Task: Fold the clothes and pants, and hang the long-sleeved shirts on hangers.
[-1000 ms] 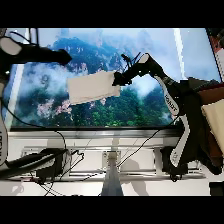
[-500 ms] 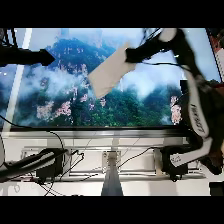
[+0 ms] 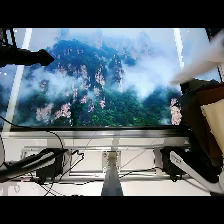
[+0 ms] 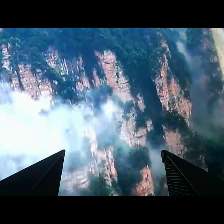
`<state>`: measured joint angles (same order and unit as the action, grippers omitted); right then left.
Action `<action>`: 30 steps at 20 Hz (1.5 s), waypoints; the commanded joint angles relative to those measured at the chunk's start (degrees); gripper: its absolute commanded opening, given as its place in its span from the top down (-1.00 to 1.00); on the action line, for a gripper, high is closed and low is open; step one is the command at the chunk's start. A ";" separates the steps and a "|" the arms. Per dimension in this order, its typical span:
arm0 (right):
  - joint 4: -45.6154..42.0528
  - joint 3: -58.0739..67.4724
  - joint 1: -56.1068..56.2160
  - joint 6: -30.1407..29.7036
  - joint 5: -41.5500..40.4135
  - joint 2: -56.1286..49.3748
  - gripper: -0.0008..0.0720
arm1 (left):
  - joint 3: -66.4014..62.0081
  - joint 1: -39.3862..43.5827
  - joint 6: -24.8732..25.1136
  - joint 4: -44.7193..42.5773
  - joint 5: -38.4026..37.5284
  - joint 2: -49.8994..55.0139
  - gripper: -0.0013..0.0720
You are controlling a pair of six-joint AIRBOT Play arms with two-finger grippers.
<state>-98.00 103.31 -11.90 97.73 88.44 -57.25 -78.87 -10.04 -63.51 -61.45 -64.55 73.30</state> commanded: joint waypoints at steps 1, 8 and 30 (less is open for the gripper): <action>-12.31 0.02 -13.00 1.53 0.70 10.95 0.95 | 0.02 -0.07 0.00 -0.02 -0.02 -0.04 -0.98; -15.82 0.00 -32.06 1.68 1.29 16.24 0.18 | 0.02 -0.07 0.00 -0.02 -0.02 -0.04 -0.98; 3.72 -0.28 21.73 -4.37 -8.26 -7.96 0.95 | 0.02 -0.07 0.00 -0.02 -0.02 -0.04 -0.98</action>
<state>-84.25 103.07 -3.60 94.13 85.54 -63.02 -78.87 -10.04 -63.53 -61.47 -64.60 73.30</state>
